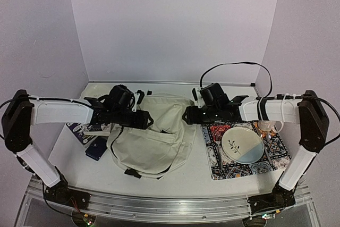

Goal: Pack the student bag
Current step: Adjust the student bag with the book, then hold the lower front pocket of the student bag.

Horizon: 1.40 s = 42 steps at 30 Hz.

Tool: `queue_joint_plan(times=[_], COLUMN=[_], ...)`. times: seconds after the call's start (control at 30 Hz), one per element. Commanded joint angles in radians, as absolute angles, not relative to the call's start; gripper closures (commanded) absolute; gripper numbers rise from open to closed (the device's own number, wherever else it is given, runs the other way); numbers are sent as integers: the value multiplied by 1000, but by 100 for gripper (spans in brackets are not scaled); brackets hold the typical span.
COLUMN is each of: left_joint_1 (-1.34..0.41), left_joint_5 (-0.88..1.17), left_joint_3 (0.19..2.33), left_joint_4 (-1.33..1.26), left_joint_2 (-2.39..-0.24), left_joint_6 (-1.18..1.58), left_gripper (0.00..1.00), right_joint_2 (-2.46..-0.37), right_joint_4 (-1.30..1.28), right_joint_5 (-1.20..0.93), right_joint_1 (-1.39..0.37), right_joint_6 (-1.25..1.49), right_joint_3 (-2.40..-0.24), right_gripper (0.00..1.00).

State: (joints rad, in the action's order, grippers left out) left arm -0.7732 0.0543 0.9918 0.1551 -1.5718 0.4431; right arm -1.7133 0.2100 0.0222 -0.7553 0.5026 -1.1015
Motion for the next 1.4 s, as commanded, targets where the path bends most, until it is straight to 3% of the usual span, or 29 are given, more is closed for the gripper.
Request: queue_joint_plan(times=[0.0, 0.13, 0.3, 0.53, 0.7, 0.87, 1.1, 1.37], left_joint_1=[-798, -823, -865, -943, -952, -953, -953, -953], left_joint_5=[70, 33, -19, -97, -130, -144, -135, -41], left_joint_3=[1084, 1121, 1147, 1178, 1192, 1235, 1272, 1218], left_joint_4=[152, 153, 153, 167, 205, 245, 275, 202], left_joint_2=[-1627, -1665, -1724, -1745, -1759, -1802, -1855, -1855], left_joint_6=[415, 427, 459, 511, 533, 522, 534, 535], left_gripper=[32, 33, 34, 34, 34, 33, 33, 37], right_joint_2=[-1674, -1696, -1633, -1585, -1608, -1732, -1815, -1923], right_joint_4=[291, 308, 293, 268, 288, 344, 383, 396], right_joint_5=[-21, -72, 89, 143, 14, -163, -230, -242], right_joint_1=[-757, -757, -756, -757, -756, -756, -757, -757], right_joint_6=[528, 544, 530, 495, 486, 518, 553, 604], right_joint_3=[-1091, -1092, -1037, -1013, -1009, -1047, -1065, -1084], right_gripper=[38, 42, 27, 21, 18, 29, 49, 58])
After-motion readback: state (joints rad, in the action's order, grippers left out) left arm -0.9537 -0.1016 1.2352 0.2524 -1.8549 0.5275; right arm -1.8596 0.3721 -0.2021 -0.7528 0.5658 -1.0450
